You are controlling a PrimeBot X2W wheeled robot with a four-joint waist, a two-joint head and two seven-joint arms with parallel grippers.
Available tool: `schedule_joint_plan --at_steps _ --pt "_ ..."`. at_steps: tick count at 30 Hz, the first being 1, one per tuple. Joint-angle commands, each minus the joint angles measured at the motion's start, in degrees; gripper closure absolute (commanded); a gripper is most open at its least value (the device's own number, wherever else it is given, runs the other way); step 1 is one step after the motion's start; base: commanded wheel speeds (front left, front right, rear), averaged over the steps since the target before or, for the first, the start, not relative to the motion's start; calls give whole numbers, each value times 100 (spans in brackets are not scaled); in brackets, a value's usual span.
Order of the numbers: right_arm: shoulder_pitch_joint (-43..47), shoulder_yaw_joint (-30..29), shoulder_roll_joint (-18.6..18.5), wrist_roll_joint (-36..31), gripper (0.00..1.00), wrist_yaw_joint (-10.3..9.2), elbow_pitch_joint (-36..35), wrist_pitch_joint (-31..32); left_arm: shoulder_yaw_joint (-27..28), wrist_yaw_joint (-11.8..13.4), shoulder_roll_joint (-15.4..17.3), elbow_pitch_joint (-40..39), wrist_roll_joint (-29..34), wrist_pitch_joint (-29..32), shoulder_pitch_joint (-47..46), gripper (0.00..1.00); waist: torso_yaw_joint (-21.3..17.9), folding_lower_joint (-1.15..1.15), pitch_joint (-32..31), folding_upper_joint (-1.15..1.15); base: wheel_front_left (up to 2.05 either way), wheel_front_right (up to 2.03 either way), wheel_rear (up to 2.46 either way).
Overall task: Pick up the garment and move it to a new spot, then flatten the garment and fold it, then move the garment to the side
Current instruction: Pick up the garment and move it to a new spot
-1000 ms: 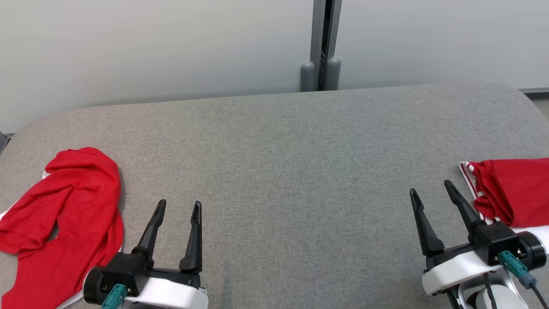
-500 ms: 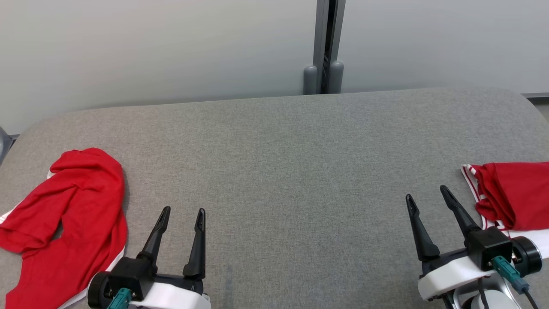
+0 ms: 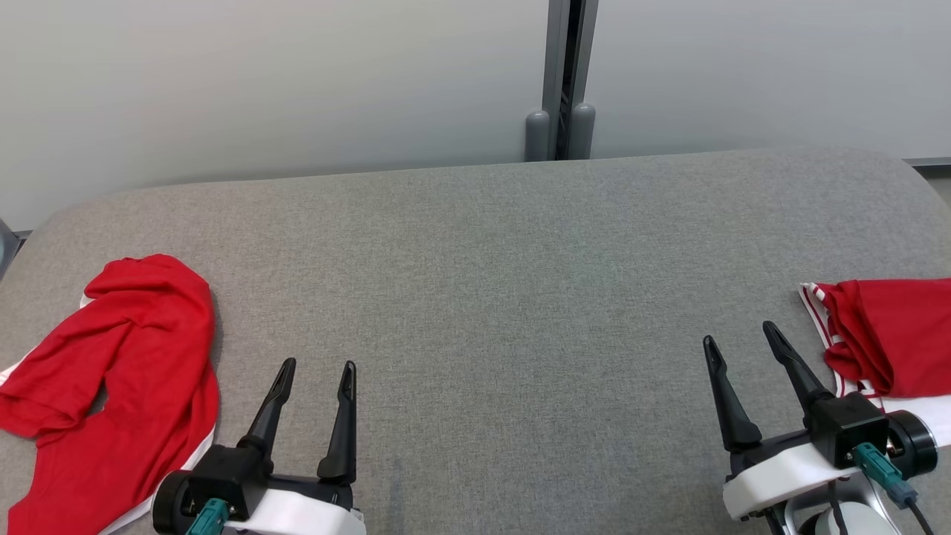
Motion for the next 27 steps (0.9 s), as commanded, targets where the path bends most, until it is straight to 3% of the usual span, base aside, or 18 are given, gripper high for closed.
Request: schedule_joint_plan --at_steps 1,27 --pt "6 -20 -10 18 0 -2 -7 -5 0 -6 20 6 -15 6 -58 0 -4 0 8 0 0 0 0" --pt "-24 -39 18 56 0 -2 46 -4 -16 -53 20 39 34 6 -112 0 40 0 83 0 0 0 0"
